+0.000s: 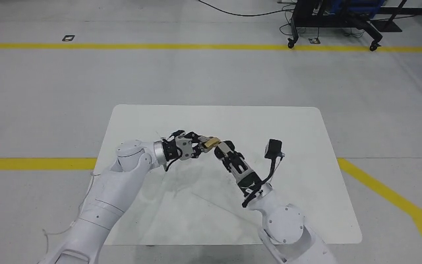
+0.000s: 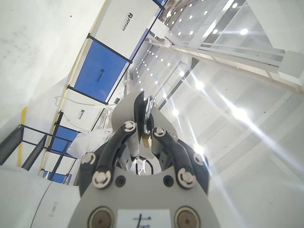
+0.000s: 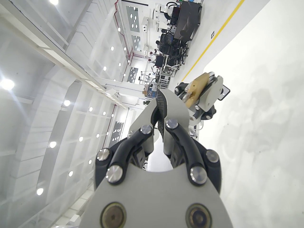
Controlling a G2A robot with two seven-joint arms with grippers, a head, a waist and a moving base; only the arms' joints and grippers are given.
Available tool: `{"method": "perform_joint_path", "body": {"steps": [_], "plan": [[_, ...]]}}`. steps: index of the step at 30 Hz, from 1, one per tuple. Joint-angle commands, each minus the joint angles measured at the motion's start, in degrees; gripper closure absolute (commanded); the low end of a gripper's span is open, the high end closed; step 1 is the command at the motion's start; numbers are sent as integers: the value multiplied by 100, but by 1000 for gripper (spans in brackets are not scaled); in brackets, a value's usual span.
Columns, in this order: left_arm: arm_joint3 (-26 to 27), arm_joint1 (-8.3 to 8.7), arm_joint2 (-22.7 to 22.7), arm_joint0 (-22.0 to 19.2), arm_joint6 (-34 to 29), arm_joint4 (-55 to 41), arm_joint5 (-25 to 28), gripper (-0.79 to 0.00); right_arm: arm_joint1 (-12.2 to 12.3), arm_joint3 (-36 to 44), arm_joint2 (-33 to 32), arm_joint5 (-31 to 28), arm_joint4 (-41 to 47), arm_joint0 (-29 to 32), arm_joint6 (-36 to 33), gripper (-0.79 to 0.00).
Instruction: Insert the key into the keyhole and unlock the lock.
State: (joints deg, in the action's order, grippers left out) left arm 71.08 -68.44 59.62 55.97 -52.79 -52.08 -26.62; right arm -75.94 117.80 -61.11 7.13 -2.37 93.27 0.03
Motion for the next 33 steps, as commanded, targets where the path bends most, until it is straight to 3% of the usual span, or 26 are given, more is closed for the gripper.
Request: {"method": "perform_joint_path", "body": {"steps": [1, 10, 17, 21, 23, 29, 33], "plan": [[-37, -9, -8, -18, -37, -56, -2, 0, -15, -122, 61, 41, -111, -73, 79, 0], [-40, -17, -5, -37, 64, 49, 177, 0, -47, -55, 98, 21, -216, -55, 304, 0], [50, -20, 32, -3, 196, 142, 430, 0, -23, 214, 70, -36, -146, 172, 35, 0], [174, -10, 80, 33, 217, 330, 801, 0, -29, 163, -31, 176, 740, 123, -544, -206], [201, -7, 119, 56, 134, 306, 923, 0, -26, 101, -127, 309, 1163, 100, -794, -231], [272, 1, 116, 90, -34, 446, 1082, 0, -8, -79, -444, 495, 2146, 16, -1409, -212], [287, 2, 103, 86, -87, 526, 1104, 0, 4, -144, -600, 514, 2525, 0, -1590, -157]]}}
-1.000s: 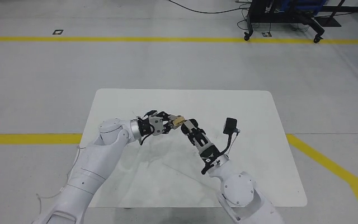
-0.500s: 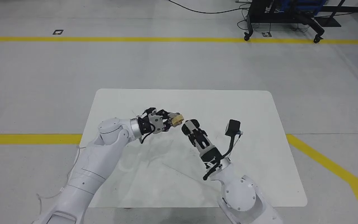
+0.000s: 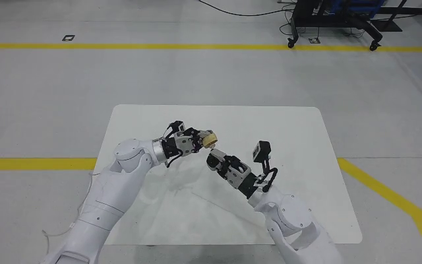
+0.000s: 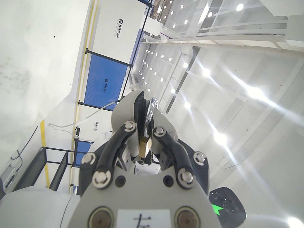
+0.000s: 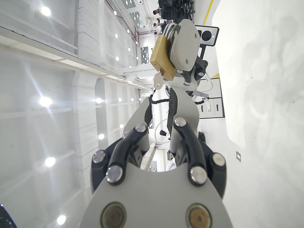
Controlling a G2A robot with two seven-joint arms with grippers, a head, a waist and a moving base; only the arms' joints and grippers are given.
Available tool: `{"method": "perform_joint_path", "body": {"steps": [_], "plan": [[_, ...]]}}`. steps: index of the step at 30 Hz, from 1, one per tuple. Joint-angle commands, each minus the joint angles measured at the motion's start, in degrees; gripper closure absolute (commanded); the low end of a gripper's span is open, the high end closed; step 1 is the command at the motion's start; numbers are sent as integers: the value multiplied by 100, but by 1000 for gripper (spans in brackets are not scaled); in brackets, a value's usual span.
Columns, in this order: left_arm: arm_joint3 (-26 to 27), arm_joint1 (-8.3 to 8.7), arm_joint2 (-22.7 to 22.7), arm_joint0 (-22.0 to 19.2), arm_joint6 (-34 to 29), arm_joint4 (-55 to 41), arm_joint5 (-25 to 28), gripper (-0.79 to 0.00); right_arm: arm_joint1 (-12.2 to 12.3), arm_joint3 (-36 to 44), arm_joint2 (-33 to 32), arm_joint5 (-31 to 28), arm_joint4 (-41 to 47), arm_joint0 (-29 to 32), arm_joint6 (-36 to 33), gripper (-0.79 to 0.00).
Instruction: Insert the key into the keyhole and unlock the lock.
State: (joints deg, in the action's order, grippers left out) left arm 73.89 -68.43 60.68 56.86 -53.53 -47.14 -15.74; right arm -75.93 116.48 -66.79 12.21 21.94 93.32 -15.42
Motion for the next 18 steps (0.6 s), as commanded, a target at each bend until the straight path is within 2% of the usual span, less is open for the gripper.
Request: {"method": "perform_joint_path", "body": {"steps": [1, 6, 18], "plan": [[6, 1, -3, -3, -21, 50, 22, 0, 5, -25, -57, 4, 155, -11, -70, -157], [22, 5, 2, -6, -58, 142, 69, 0, 6, -172, -123, 145, 508, -92, -141, -182], [50, 10, 43, 18, -86, 220, 129, 0, 16, -304, -267, 336, 1130, -206, -210, -151]]}}
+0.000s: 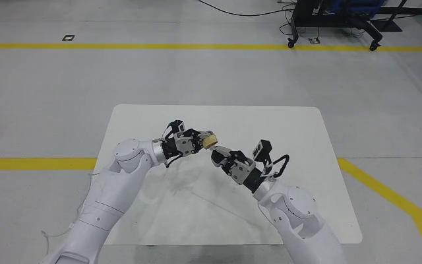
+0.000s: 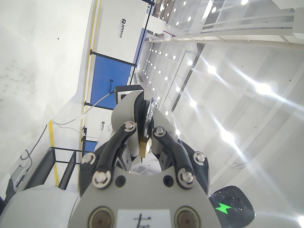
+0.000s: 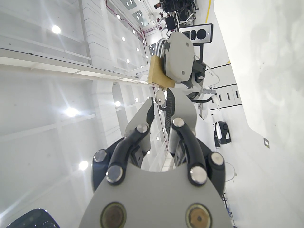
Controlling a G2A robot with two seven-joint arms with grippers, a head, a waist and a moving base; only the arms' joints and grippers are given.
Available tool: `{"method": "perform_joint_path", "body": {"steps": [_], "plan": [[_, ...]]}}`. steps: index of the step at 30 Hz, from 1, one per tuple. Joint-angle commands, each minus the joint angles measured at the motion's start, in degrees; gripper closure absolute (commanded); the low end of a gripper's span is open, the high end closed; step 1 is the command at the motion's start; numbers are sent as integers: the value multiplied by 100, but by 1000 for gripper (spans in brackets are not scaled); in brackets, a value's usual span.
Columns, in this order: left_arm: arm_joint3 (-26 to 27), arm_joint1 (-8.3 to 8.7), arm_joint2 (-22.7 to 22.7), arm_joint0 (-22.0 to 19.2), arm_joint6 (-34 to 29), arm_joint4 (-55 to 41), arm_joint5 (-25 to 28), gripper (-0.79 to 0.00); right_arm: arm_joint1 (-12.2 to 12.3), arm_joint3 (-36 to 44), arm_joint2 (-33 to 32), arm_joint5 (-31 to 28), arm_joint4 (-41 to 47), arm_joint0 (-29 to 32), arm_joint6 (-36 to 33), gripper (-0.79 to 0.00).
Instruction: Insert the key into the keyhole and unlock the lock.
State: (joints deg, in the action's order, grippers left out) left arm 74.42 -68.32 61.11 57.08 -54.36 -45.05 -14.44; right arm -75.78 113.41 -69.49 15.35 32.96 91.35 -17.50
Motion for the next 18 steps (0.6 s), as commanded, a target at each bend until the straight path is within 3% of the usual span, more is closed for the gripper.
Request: {"method": "perform_joint_path", "body": {"steps": [1, 8, 10, 12, 13, 18], "plan": [[-2, -1, 0, -7, -1, 21, 2, 0, 1, 4, 10, 41, 46, -24, 0, -148], [15, -4, -7, 4, 18, 66, 4, 0, 0, -53, 160, 184, -36, -156, 107, -166], [17, -5, -7, 6, 11, 69, -2, 0, -2, -73, 182, 209, -45, -181, 183, -142], [11, -6, 0, 3, 4, 62, -3, 0, -6, -94, 186, 211, -19, -197, 268, -18], [12, -6, 5, 3, 0, 56, -3, 0, -8, -105, 189, 203, 5, -202, 294, 0], [28, -7, 1, 7, 0, 93, 0, 0, -12, -138, 195, 154, 75, -220, 374, 0]]}}
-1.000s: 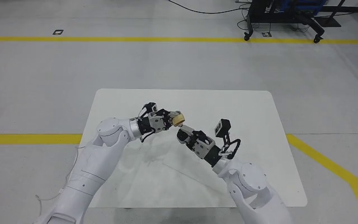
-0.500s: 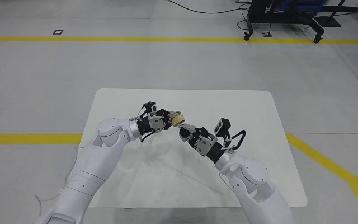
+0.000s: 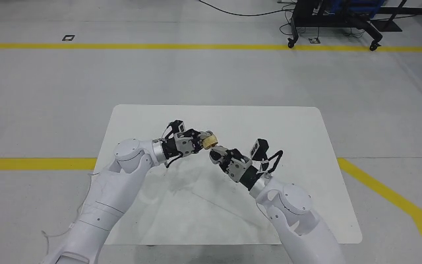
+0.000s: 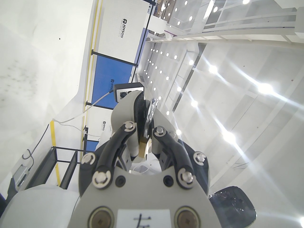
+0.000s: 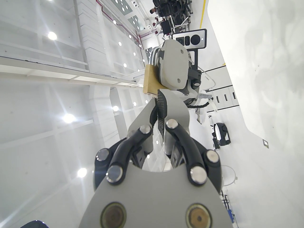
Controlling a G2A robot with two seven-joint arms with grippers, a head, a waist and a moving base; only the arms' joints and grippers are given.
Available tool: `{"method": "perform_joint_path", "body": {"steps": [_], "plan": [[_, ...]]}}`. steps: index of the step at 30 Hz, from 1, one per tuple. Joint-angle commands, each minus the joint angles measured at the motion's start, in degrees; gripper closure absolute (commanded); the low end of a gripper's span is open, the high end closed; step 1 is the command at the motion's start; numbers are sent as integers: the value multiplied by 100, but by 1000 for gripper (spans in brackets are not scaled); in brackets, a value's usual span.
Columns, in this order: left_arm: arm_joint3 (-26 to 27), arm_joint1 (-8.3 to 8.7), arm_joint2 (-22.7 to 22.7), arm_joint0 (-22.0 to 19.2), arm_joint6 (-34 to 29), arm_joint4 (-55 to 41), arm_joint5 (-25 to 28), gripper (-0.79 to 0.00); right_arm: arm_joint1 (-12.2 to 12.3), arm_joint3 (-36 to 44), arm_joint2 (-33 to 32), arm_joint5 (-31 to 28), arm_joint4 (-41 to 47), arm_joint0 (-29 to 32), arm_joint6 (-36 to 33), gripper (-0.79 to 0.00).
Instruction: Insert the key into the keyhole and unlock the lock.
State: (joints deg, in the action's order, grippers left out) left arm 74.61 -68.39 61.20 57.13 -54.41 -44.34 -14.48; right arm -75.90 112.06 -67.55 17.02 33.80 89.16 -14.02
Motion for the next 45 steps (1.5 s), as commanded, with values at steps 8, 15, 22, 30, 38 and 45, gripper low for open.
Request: {"method": "perform_joint_path", "body": {"steps": [8, 15, 22, 30, 38, 45], "plan": [[104, 10, -22, 17, 134, 349, 180, 0, -25, -33, 35, -114, 160, 44, 393, 0], [247, 12, -28, 84, 221, 574, 492, 0, -50, -231, -165, -231, 1307, 74, 15, 0], [360, 29, 9, 131, 450, 914, 663, 0, -71, -918, -472, 228, 3249, -54, -892, 0], [486, 46, 46, 191, 620, 1231, 820, 0, -72, -1394, -536, 548, 3943, -297, -1281, 0], [538, 49, 125, 242, 943, 1409, 960, 0, -40, -1361, -538, 609, 3816, -313, -1316, -99], [589, 49, 221, 300, 1200, 1457, 1001, 0, -2, -1324, -642, 619, 3796, -239, -1412, -757]]}}
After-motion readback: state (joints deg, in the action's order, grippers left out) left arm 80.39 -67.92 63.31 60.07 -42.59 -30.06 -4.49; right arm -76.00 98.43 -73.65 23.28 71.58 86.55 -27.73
